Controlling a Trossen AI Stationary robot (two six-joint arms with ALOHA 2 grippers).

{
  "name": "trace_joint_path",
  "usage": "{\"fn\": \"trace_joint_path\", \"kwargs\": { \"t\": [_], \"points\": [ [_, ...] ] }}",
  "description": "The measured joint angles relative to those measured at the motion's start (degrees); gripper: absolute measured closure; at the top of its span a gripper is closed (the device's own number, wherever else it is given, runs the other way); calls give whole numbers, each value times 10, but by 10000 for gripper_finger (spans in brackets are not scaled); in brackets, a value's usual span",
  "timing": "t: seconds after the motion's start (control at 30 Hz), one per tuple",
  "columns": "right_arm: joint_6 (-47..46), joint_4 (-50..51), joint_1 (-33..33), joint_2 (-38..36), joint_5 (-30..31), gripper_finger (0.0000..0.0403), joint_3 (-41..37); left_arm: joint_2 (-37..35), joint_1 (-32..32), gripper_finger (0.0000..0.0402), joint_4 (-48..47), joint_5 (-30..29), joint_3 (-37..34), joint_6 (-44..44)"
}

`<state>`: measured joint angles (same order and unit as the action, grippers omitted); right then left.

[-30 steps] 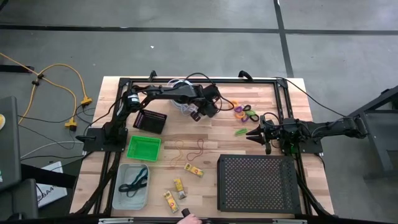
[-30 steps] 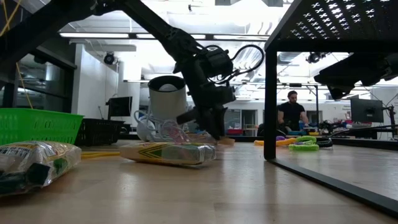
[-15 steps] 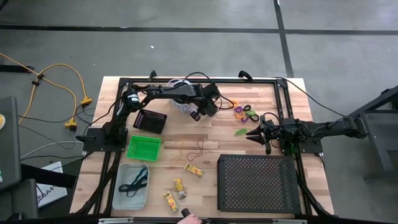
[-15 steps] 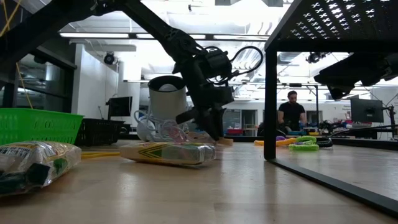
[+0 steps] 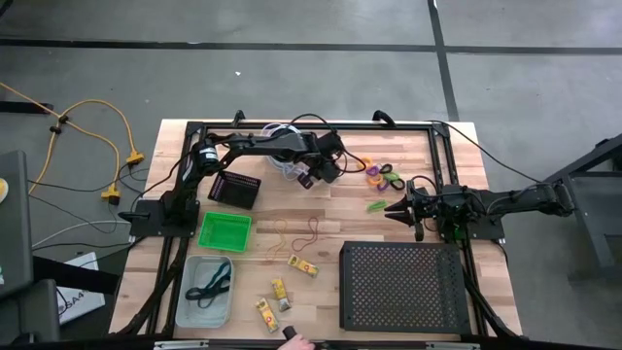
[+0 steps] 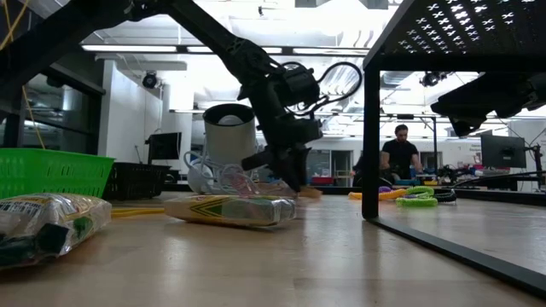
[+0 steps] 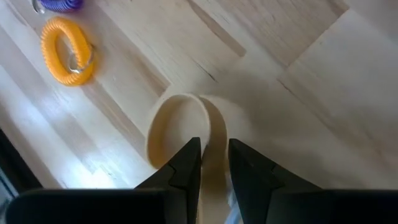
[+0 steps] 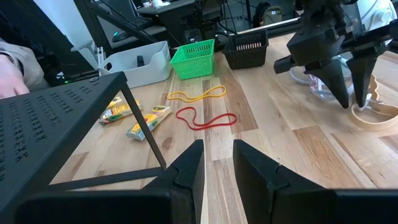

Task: Pick & Place Office Desk Supplies
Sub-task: Put the beige rubber band into the gray bin

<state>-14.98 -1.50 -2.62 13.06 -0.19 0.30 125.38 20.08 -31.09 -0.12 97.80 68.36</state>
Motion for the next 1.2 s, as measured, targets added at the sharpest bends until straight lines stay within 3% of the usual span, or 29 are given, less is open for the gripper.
{"fn": "trace_joint_path", "kwargs": {
  "t": [0.83,1.2],
  "points": [
    [0,0,0,0,0,330,0,0,-2,385,-8,4,0,-33],
    [0,0,0,0,0,330,0,-2,-32,401,-4,-46,0,-50]
  ]
}}
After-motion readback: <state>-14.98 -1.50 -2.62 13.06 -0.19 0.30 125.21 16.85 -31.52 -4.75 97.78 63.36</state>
